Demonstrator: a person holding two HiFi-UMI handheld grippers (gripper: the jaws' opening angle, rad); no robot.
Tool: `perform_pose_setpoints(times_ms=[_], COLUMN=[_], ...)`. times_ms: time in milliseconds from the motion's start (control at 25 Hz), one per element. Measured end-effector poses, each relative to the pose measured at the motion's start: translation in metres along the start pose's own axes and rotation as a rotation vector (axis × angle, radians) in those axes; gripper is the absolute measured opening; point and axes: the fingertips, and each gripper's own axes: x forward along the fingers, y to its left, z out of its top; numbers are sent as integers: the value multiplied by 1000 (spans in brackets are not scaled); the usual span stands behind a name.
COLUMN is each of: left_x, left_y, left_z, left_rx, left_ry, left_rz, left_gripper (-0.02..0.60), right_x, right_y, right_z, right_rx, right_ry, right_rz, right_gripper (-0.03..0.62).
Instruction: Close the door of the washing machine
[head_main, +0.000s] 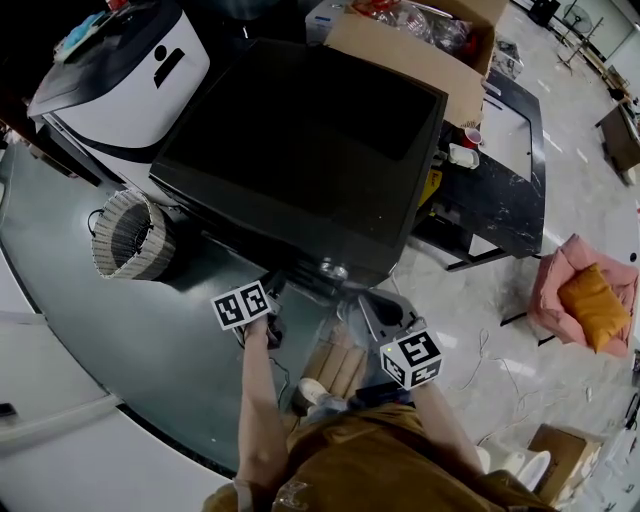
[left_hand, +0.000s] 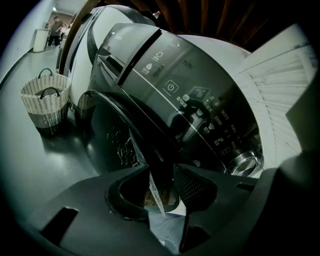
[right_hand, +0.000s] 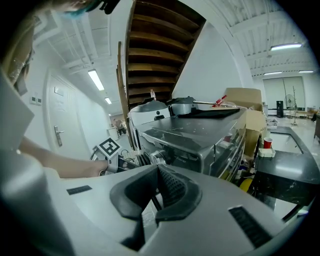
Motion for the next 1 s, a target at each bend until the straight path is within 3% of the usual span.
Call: perform_pose_setpoints(times_ms=[560,800,1000], left_x=[4,5,1], left_y=[1,2,1], left_z=[3,1,1], left_rx=[-75,-76,-51], left_ry=[-37,-53,-68], left_rz=[-7,-14,23], left_gripper=[173,183,176], right_x=[8,3,-6], right_y=[-6,0,13], right_z=[6,8,10], right_rx=[-7,-15,-28], right_ry=[1,-13,-20], right_rz=[1,-6,4], right_gripper=[14,12,14])
